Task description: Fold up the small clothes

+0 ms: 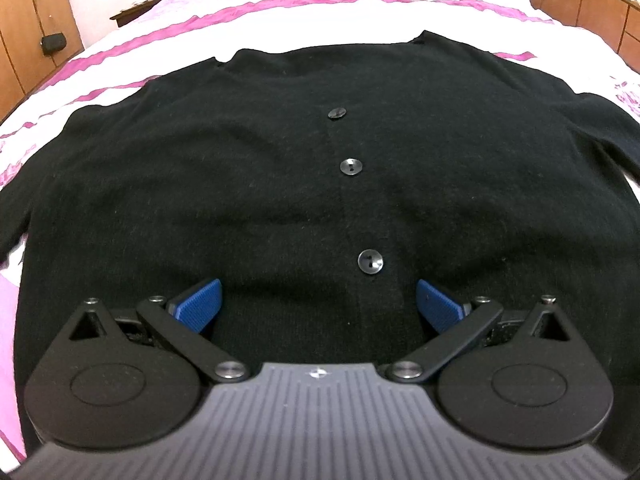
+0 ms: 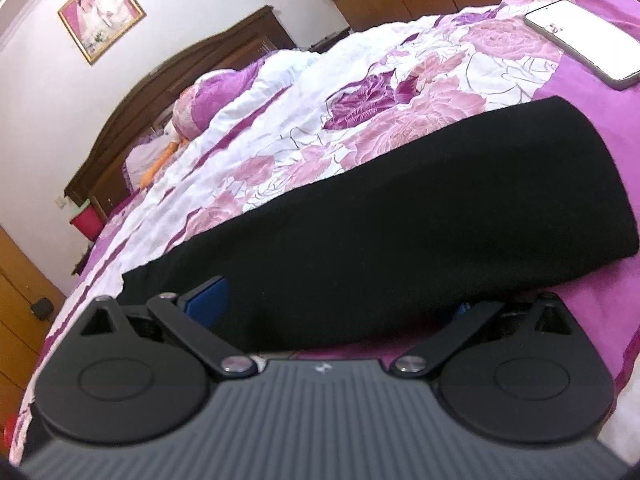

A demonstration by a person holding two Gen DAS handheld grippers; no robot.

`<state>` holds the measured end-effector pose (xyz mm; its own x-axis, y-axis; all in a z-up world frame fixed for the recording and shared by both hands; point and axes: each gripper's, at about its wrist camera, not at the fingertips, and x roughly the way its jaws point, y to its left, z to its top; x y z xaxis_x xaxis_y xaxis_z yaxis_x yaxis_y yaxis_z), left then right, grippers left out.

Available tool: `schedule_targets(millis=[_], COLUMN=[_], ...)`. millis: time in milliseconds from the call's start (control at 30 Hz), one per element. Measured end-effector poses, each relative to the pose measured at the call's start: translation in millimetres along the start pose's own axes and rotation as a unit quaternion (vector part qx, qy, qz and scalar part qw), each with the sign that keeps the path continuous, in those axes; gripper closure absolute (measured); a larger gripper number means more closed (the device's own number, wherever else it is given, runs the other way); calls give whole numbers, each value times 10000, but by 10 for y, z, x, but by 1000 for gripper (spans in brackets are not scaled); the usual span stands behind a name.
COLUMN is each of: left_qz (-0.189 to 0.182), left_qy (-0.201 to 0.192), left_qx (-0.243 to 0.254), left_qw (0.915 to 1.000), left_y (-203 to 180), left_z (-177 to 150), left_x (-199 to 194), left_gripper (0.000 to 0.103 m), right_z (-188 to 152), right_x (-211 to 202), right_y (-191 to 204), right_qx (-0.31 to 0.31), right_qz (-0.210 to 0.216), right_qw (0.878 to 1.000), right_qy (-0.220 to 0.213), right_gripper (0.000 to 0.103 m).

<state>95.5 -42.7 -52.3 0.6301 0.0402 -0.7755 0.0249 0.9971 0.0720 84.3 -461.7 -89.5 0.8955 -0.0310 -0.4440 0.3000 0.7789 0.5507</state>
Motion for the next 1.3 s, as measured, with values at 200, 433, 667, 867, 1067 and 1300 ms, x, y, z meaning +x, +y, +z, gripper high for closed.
schedule_targets(millis=[200,433,667,867,1067,1300], left_qz=[-26,-59,23,143,289,411], left_qy=[-132,-421,-640,-749,-876,-940], left_qx=[82,226,152,-38,-279,-506], left_qw=[9999,9988,9978,9971,9953,9934], left_y=[-1,24,167,405,696,968], left_z=[-25,-32,24,78,123,131], left_x=[-28,-182,-376,-494,-583,-600], left_gripper=[0,0,0,0,0,0], right_z=[163,354,465,439,388,150], right_x=[4,13,-169,-278,-315,-243], right_y=[-112,-36,438,916,1477,2131], right_qx=[512,251,-645,-1344,-1961,-2564], right_qz=[3,-322,86,429,835,1466], right_qw=[9982,9978,9942,9854,9718,9526], right_qy=[-305,-512,-852,-955,-1007,-729], right_gripper=[26,91,92,92,92,92])
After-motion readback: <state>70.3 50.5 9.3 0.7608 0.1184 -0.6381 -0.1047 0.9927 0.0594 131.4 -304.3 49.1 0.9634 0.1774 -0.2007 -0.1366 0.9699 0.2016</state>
